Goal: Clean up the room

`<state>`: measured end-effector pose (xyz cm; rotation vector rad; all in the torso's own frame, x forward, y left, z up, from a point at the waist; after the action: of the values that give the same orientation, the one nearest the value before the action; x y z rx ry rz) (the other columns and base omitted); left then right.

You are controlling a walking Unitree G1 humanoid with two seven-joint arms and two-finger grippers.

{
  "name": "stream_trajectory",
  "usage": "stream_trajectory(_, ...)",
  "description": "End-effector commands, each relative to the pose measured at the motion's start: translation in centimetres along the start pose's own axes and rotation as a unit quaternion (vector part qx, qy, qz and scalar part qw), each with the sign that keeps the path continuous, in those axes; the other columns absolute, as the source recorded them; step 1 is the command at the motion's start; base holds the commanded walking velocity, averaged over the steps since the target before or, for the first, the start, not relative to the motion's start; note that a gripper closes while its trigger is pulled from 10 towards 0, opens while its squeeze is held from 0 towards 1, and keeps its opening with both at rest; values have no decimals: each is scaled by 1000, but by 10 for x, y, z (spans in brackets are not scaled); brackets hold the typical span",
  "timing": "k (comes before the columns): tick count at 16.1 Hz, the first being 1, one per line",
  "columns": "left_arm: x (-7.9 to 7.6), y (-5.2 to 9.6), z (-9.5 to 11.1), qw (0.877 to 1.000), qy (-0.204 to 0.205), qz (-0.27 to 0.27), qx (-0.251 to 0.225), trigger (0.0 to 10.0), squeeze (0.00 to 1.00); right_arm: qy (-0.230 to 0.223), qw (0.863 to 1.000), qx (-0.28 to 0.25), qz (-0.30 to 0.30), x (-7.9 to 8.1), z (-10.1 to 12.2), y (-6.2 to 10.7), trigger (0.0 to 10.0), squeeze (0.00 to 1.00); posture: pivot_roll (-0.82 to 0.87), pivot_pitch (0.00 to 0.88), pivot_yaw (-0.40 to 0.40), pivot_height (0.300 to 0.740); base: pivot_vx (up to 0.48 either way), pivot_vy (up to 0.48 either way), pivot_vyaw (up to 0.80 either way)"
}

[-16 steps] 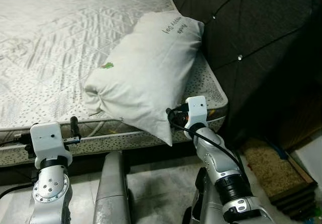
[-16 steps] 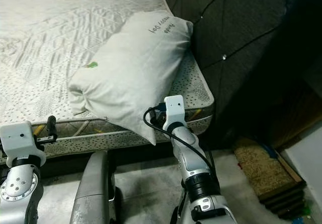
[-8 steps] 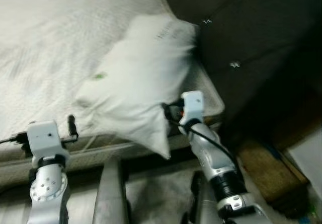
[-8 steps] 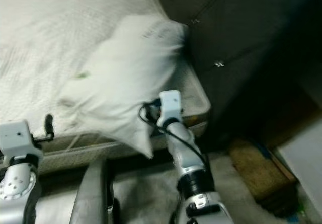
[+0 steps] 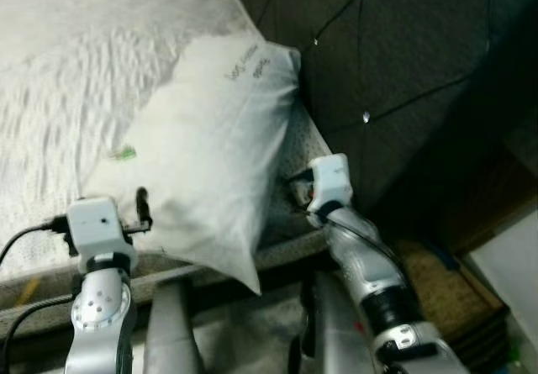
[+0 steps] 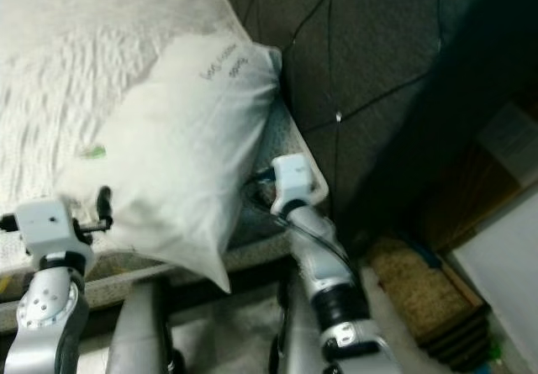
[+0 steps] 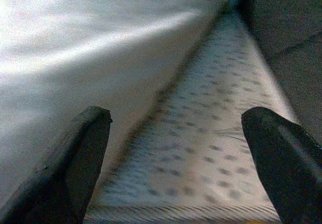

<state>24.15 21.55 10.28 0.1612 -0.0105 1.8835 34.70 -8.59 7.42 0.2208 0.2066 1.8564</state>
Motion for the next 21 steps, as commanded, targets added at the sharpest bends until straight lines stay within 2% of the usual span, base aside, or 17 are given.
stream_trajectory(1, 7, 1, -2, 1000, -10, 13, 6, 10000, 0, 0, 1000, 16, 16, 9, -6, 0, 10000, 0, 57, 57, -40, 535, 0, 0, 0)
stream_trajectory(3, 10, 8, -7, 1000, -20, 14, 15, 10000, 0, 27, 997, 47, 47, 11, -16, 2, 10000, 0, 64, 58, -40, 535, 0, 0, 0)
stream_trajectory(4, 12, 13, -11, 999, -25, 14, 21, 10000, 0, 17, 997, 38, 66, 13, -15, 3, 10000, 0, 67, 57, -41, 535, 0, 0, 0)
stream_trajectory(5, 14, 17, -13, 999, -30, 17, 26, 10000, 0, 41, 996, 37, 72, 14, -14, 2, 10000, 0, 72, 58, -41, 535, 0, 0, 769)
stream_trajectory(8, 20, 23, -16, 998, -38, 28, 33, 10000, 0, 26, 996, 41, 68, 17, -12, -2, 10000, 0, 97, 57, -43, 535, 0, 0, 771)
stream_trajectory(9, 21, 24, -16, 998, -40, 30, 35, 10000, 0, 26, 996, 49, 70, 15, -12, -2, 10000, 0, 99, 59, -42, 535, 0, 0, 431)
stream_trajectory(11, 24, 28, -18, 998, -46, 27, 41, 10000, 0, 71, 990, 71, 99, 1, -13, 1, 10000, 0, 100, 65, -32, 535, 0, 0, 0)
stream_trajectory(12, 26, 32, -23, 997, -51, 20, 52, 10000, 0, 94, 984, 92, 117, -12, -13, 3, 10000, 0, 98, 67, -29, 535, 0, 0, 0)
stream_trajectory(14, 32, 37, -29, 996, -60, 9, 66, 10000, 0, 161, 964, 127, 172, -34, -15, 11, 10000, 0, 87, 74, -17, 535, 0, 0, 0)
stream_trajectory(16, 35, 37, -27, 996, -61, 5, 65, 10000, 0, 151, 953, 158, 208, -45, -15, 21, 10000, 0, 91, 77, -15, 535, 0, 0, 0)
stream_trajectory(19, 35, 35, -25, 996, -61, -2, 63, 10000, 0, 128, 928, 186, 296, -33, -21, 45, 10000, 0, 86, 79, -12, 535, 0, 0, 0)
stream_trajectory(20, 32, 34, -25, 996, -60, -8, 64, 10000, 0, 118, 913, 194, 339, -20, -26, 58, 10000, 0, 84, 79, -12, 535, 0, 0, 0)
stream_trajectory(21, 31, 33, -25, 996, -60, -13, 64, 10000, 0, 115, 903, 199, 363, -13, -30, 66, 10000, 0, 84, 79, -10, 535, 0, 0, 0)
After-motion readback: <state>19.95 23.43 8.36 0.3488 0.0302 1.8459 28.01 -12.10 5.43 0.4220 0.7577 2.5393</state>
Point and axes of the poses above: a point about 5 cm out from each wrist's last joint towards the gripper, its own y axis pointing back from the gripper into the wrist, its own z axis along the axis of the wrist's last joint, x = y × z, the point moved 3 cm from there along -y, pointing out of the wrist towards the gripper
